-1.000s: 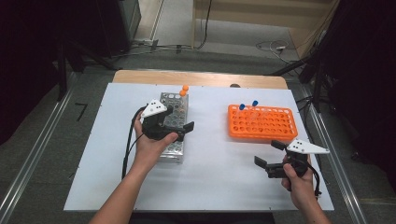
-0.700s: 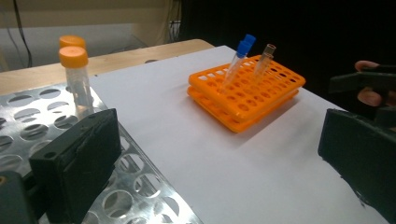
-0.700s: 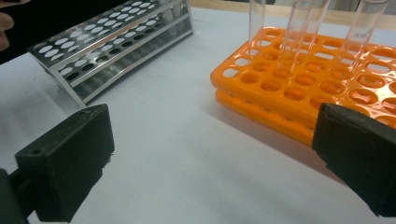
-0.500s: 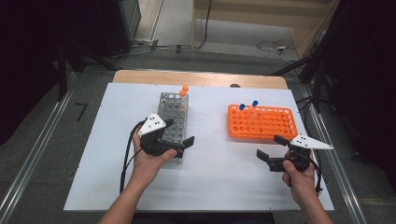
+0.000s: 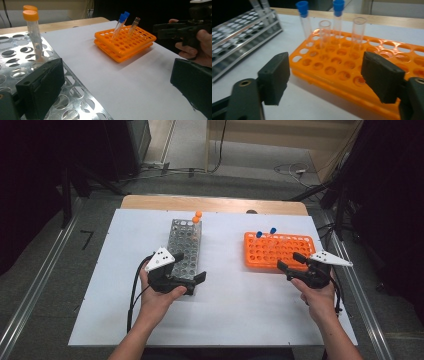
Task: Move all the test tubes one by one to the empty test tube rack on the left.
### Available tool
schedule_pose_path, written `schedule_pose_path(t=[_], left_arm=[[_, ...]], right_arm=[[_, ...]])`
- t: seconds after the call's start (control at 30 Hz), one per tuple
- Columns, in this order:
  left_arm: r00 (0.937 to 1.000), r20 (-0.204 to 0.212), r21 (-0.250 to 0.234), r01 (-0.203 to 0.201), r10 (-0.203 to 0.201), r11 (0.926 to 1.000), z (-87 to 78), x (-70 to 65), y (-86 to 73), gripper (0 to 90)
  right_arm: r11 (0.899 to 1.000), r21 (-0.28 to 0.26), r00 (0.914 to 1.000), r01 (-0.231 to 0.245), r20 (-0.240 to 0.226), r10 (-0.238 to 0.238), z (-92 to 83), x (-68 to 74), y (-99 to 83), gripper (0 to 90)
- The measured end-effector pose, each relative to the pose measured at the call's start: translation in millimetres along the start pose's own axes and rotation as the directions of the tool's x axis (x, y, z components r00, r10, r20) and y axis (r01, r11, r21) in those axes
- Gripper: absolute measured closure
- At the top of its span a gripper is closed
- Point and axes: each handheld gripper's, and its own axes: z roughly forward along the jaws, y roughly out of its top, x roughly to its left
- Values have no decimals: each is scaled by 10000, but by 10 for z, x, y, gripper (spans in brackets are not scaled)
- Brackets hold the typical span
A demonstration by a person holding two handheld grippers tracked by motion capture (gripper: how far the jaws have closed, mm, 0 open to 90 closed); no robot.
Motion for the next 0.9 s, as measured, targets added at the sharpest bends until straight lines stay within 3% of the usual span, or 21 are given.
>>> schedule_pose_path(t=[0.23, 0.5, 0.7, 0.9], left_arm=[[10000, 6, 40, 50, -50, 10000, 7, 7, -17, 0], [9999, 31, 123, 117, -118, 9999, 27, 1, -40, 0], [9997, 174, 134, 144, -146, 9998, 38, -8, -43, 0], [9997, 170, 159, 165, -167, 9997, 44, -8, -50, 0]], right_arm=[[9998, 144, 9976, -132, 682, 122, 278, -139, 52, 411], [9985, 300, 9943, -460, 972, 429, 556, -258, 72, 549], [9980, 349, 9915, -527, 1210, 481, 674, -285, 24, 611], [9994, 189, 9890, -279, 1458, 248, 726, -245, 0, 716]])
